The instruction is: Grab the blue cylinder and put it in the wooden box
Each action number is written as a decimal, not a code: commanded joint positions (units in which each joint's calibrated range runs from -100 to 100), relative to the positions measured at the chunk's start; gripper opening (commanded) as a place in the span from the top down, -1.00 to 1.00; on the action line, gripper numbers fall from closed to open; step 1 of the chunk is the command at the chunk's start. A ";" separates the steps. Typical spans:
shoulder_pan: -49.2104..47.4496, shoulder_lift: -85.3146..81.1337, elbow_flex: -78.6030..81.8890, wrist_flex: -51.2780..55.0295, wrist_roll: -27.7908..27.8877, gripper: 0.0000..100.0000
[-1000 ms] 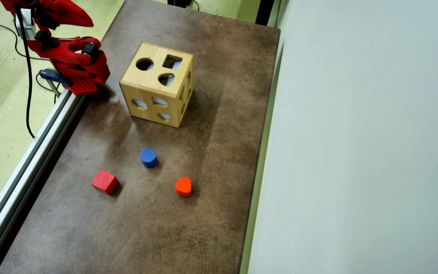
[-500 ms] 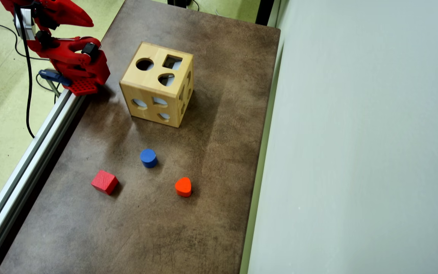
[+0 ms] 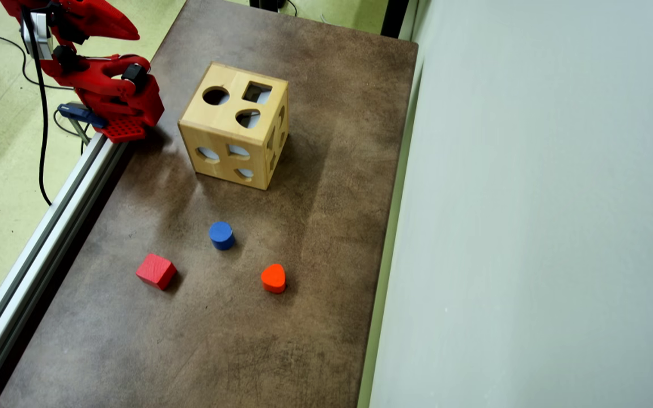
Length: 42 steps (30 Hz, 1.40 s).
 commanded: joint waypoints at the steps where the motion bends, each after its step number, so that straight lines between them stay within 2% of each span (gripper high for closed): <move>1: -0.15 0.01 0.12 -0.07 0.05 0.95; 16: 0.52 1.11 0.21 -0.07 -0.10 0.94; 25: 0.82 20.99 -3.28 -0.15 0.29 0.94; 32: 12.41 35.34 -9.09 -1.60 0.29 0.94; 42: 25.85 53.51 -8.46 -17.68 0.34 0.94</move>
